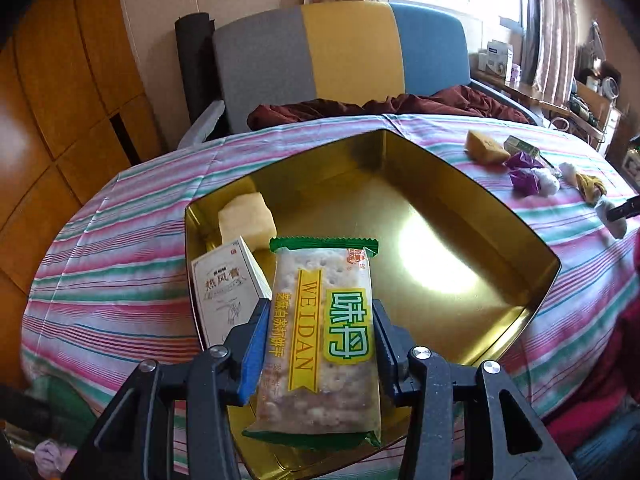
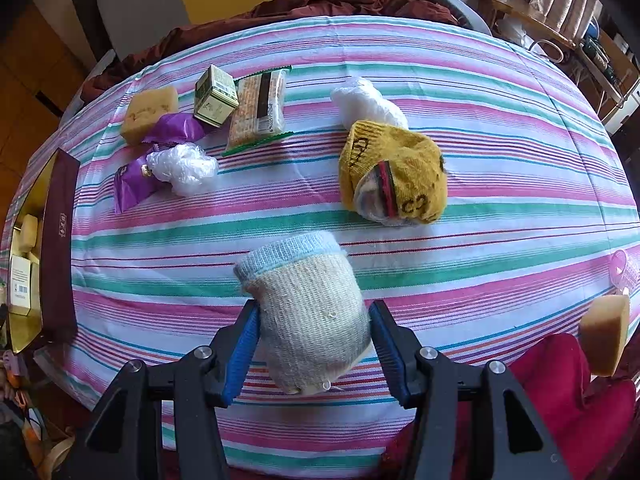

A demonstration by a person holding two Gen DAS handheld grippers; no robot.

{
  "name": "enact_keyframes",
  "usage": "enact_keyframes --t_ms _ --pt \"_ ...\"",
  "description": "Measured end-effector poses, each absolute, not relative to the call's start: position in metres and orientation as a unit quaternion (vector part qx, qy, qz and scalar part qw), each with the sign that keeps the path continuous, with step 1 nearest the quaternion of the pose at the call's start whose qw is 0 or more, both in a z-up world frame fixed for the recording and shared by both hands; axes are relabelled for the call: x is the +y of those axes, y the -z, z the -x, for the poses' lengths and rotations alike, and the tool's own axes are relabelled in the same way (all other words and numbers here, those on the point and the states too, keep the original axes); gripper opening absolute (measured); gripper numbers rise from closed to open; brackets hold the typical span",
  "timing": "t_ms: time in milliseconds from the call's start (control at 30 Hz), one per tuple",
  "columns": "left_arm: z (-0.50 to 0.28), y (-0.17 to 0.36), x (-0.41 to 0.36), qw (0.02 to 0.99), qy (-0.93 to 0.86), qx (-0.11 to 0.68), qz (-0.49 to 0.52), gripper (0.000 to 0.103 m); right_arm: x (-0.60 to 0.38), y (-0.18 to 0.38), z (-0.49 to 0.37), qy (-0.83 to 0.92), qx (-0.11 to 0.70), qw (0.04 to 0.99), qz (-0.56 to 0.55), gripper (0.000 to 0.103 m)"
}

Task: Organize objects
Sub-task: 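Carry the cracker pack into the gold box and open the left gripper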

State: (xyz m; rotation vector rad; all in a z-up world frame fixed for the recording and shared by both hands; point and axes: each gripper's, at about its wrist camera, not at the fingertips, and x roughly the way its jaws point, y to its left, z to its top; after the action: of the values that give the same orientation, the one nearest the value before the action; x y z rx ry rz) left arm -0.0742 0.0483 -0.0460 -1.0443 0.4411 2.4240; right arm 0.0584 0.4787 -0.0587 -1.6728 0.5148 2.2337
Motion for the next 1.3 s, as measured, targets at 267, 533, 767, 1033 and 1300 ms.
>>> enact_keyframes --t_ms 267,533,767,1033,1300 --pt "0.072 0.062 0.049 0.232 -0.874 0.187 0.385 0.048 0.477 0.060 -0.056 -0.777 0.175 0.157 0.584 0.056" --pt "0.071 0.064 0.048 0.230 -0.872 0.194 0.386 0.054 0.480 0.062 -0.055 -0.777 0.175 0.158 0.584 0.056" --pt "0.065 0.064 0.036 0.215 -0.877 0.170 0.395 0.054 0.480 0.063 -0.055 -0.777 0.176 0.156 0.583 0.056" --pt "0.053 0.039 -0.002 0.172 -0.899 0.028 0.402 0.054 0.475 0.055 -0.055 -0.786 0.166 0.170 0.571 0.056" --pt "0.037 0.024 -0.020 0.142 -0.908 -0.009 0.394 0.055 0.370 0.016 -0.008 -0.831 0.136 0.042 0.539 0.056"
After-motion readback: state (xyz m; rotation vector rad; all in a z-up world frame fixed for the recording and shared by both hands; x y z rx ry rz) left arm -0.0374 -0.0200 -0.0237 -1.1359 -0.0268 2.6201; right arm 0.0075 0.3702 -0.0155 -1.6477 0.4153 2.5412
